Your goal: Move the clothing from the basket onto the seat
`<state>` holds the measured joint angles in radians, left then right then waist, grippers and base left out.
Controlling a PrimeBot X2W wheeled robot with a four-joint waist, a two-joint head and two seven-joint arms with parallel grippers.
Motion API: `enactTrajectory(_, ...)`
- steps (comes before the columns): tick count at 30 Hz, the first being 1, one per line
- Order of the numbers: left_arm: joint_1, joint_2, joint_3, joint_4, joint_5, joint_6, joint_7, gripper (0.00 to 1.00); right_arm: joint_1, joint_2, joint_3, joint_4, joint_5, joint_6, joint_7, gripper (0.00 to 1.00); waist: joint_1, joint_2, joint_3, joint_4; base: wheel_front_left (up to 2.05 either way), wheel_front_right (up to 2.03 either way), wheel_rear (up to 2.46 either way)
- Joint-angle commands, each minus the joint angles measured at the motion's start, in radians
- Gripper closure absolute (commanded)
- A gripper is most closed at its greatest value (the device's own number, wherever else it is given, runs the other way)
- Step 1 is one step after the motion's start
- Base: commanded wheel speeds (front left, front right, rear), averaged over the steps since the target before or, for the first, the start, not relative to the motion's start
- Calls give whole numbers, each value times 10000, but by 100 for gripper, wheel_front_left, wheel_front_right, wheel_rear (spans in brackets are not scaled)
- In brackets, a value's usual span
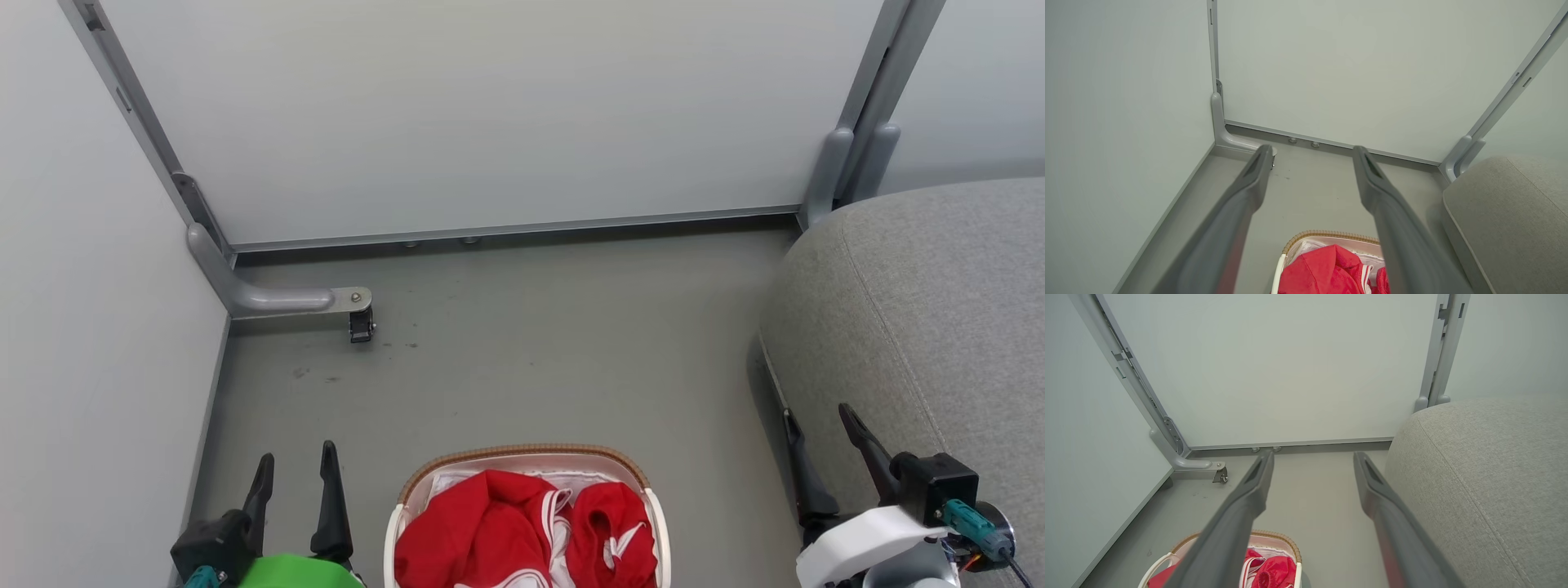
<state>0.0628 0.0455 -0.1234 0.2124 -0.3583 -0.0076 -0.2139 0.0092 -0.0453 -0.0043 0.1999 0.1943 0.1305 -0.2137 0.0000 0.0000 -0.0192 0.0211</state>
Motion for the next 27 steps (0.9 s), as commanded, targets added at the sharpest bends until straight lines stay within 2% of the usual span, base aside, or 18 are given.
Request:
enactTrajectory(1, 105, 68, -4, 1, 244, 68, -109, 0, 79, -59, 7, -26, -275, 3, -111, 0, 0, 0, -1, 5, 0, 0, 0)
enactTrajectory(27, 431, 77, -273, 250, 1633, 246, -508, 0, 308, -77, 94, -8, -2034, 2, -532, 0, 0, 0, -142, 42, 0, 0, 0)
